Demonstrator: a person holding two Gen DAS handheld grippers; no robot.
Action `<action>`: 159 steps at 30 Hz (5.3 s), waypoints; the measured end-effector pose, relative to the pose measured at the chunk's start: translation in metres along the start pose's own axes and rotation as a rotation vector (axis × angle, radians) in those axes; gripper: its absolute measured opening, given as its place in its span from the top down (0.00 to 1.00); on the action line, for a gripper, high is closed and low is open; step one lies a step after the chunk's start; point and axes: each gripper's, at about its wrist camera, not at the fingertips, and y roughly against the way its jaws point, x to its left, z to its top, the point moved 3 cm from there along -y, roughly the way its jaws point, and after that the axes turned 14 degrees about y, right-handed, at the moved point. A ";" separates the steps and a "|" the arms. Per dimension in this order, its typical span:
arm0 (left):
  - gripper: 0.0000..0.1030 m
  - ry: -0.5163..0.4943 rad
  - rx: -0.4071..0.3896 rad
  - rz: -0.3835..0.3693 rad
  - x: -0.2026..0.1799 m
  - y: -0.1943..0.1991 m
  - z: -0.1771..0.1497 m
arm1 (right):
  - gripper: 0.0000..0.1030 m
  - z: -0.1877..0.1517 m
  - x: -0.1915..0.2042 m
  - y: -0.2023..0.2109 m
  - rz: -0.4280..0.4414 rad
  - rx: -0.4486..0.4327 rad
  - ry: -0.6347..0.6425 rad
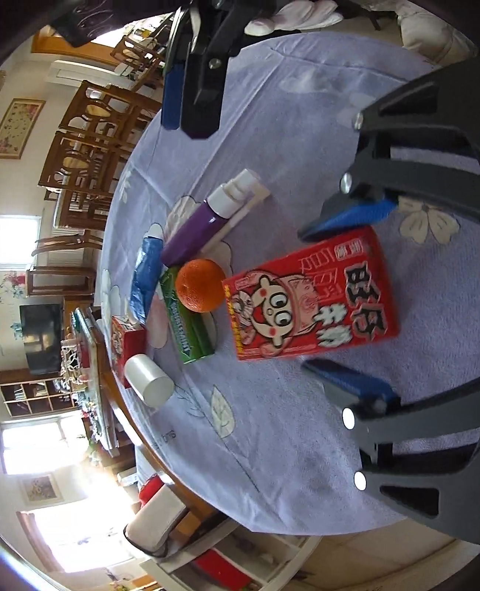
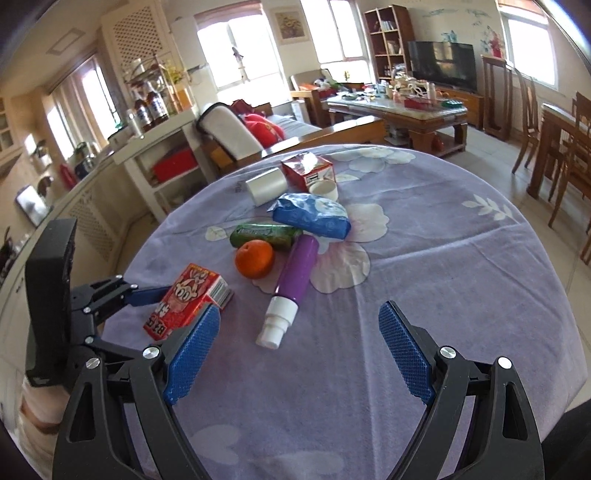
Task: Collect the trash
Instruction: 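Grasp the red snack box with the left tool while the right tool grasps the purple tube, then carry the red box and purple tube over the black bin and open both tools, then move both open tools back over the table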
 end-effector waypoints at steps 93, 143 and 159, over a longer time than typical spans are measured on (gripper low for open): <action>0.51 -0.631 -0.017 -0.707 -0.450 -0.010 -0.022 | 0.75 -0.367 -0.247 0.347 -0.553 -0.184 -0.671; 0.50 -0.836 0.119 -0.625 -0.516 -0.081 -0.062 | 0.75 -0.381 -0.267 0.318 -0.723 -0.050 -0.644; 0.21 -0.841 0.052 -0.612 -0.513 -0.073 -0.064 | 0.41 -0.380 -0.266 0.320 -0.687 -0.098 -0.674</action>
